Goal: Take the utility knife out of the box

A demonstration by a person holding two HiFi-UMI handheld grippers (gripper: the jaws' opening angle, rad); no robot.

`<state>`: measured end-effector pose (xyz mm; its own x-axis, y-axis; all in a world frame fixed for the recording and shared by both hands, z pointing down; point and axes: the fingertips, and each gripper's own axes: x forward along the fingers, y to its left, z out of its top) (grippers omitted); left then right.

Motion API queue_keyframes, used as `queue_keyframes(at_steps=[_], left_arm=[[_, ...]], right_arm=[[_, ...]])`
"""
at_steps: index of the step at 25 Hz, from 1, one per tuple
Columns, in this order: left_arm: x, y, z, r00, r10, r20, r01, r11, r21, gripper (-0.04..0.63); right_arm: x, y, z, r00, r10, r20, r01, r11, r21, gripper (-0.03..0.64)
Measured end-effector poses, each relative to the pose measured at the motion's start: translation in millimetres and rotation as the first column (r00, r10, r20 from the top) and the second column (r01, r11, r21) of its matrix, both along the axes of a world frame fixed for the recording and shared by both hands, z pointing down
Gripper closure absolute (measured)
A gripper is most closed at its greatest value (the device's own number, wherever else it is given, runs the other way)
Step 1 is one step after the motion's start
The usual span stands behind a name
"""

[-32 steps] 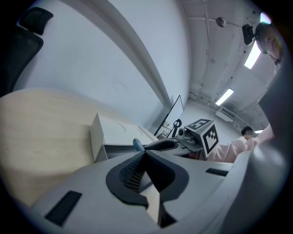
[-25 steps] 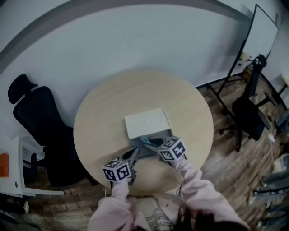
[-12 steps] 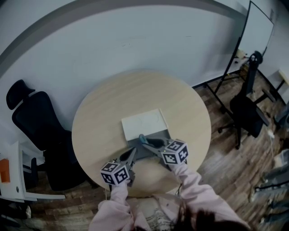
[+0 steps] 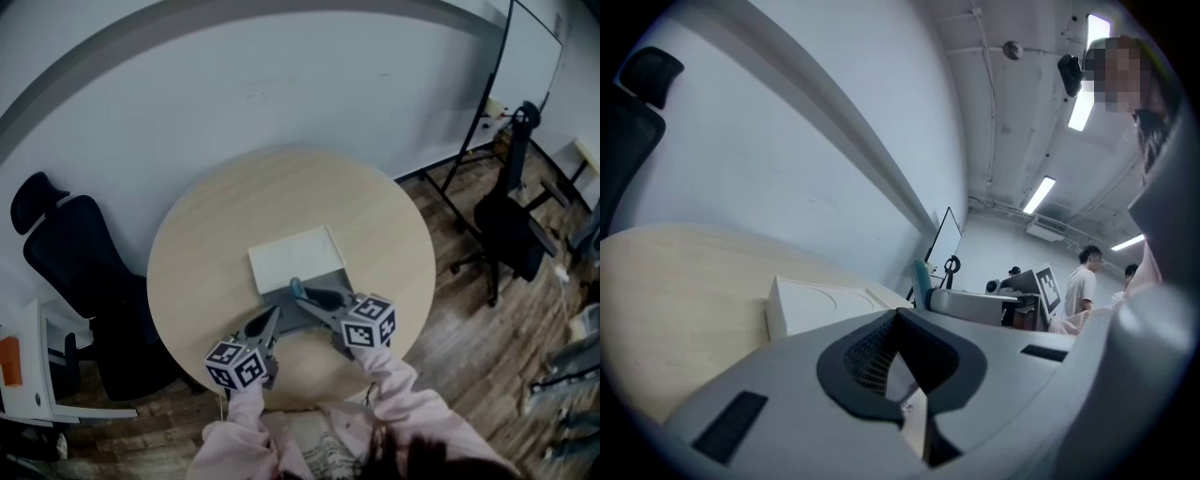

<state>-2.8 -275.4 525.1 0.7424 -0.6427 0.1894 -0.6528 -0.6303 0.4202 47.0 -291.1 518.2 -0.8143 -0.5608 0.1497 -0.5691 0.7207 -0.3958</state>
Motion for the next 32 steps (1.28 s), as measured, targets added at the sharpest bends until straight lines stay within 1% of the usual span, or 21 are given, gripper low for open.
queue_keyframes(at_steps=[4, 8, 12, 21, 28, 32], left_arm=[[0, 4, -12, 1.0, 0.003, -0.007, -0.003, 0.999, 0.038, 0.591], [-1, 9, -22, 1.0, 0.013, 0.01, -0.013, 0.997, 0.072, 0.591], [-1, 12, -25, 1.0, 0.014, 0.013, -0.015, 0.996, 0.087, 0.591], [0, 14, -41, 1.0, 0.013, -0.001, -0.012, 0.992, 0.128, 0.591], [0, 17, -41, 1.0, 0.023, 0.014, -0.024, 0.99, 0.138, 0.591], [1, 17, -40, 1.0, 0.025, 0.015, -0.027, 0.99, 0.136, 0.591]], right_arm=[[1, 5, -11, 1.0, 0.007, 0.026, -0.008, 1.0, 0.025, 0.486], [2, 10, -26, 0.998, 0.015, 0.056, -0.018, 0.998, 0.053, 0.486], [6, 13, -38, 0.996, 0.018, 0.082, -0.024, 0.997, 0.075, 0.487], [10, 22, -52, 0.994, 0.023, 0.109, -0.035, 0.994, 0.107, 0.488], [15, 25, -49, 0.995, 0.034, 0.091, -0.046, 0.991, 0.129, 0.489], [15, 24, -48, 0.996, 0.035, 0.086, -0.046, 0.991, 0.127, 0.489]])
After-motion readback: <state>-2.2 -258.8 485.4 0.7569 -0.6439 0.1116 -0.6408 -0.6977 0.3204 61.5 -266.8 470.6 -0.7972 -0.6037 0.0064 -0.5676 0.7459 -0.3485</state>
